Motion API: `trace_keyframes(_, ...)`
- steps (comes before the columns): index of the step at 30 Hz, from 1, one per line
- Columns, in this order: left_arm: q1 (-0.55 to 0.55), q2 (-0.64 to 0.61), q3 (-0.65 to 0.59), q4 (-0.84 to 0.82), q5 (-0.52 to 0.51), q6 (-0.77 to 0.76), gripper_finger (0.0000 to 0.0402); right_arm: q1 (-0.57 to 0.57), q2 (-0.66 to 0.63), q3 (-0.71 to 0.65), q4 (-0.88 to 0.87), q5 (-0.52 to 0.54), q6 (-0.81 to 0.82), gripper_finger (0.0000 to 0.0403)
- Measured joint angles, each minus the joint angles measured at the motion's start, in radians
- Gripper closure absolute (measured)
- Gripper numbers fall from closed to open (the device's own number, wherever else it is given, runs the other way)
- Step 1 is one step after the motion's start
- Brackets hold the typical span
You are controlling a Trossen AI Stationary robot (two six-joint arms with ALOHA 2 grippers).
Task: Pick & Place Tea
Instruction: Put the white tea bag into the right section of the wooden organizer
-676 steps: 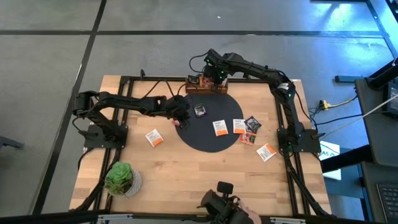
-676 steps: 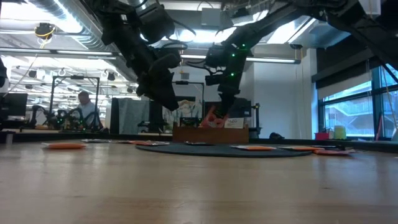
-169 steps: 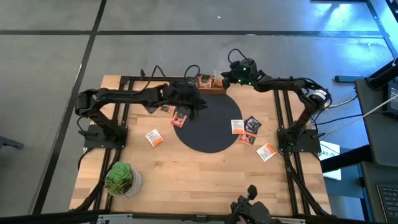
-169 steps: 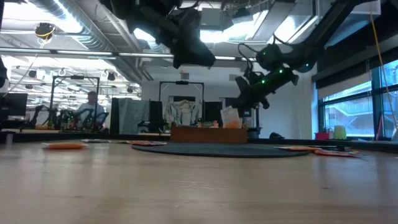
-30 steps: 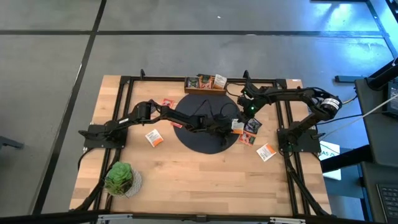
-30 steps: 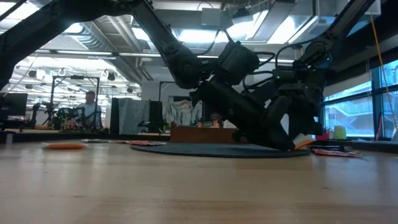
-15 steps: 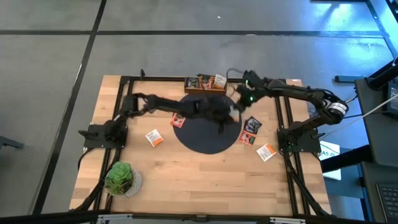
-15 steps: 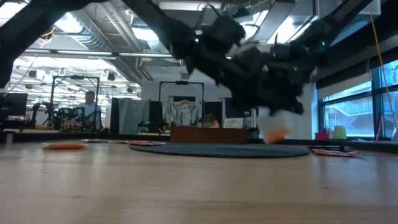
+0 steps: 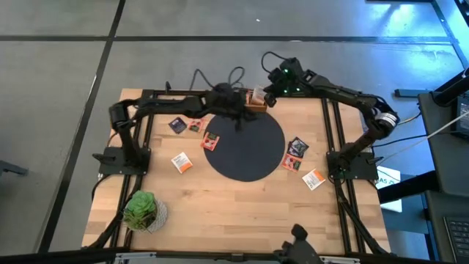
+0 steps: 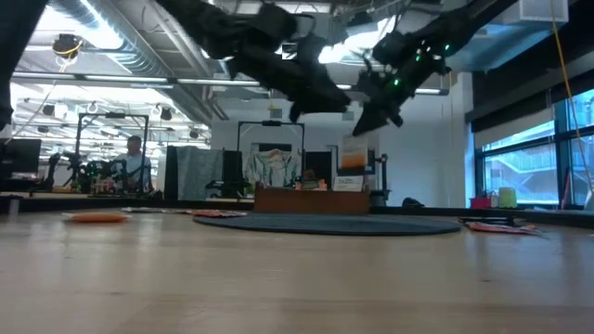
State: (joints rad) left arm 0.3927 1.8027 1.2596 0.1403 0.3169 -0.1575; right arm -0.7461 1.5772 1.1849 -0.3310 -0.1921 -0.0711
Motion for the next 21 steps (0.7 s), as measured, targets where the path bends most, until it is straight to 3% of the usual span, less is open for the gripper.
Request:
trace_keyframes(8,-0.002,-0.154,-0.187,0.102,-0.010,-0.036,0.0306,-0.007,0.168,0.002,0.143,0.003,-0.042,0.0402)
trace_keyframes(14,-0.019,-0.170,-0.217,0.095,-0.061,-0.039,0.0306,-0.007,0.230,0.003,0.181,0.089,-0.084,0.0402)
trace_keyframes(21,-0.034,-0.170,-0.218,0.088,-0.061,-0.026,0.0306,-0.005,0.229,0.003,0.155,0.113,-0.144,0.0399)
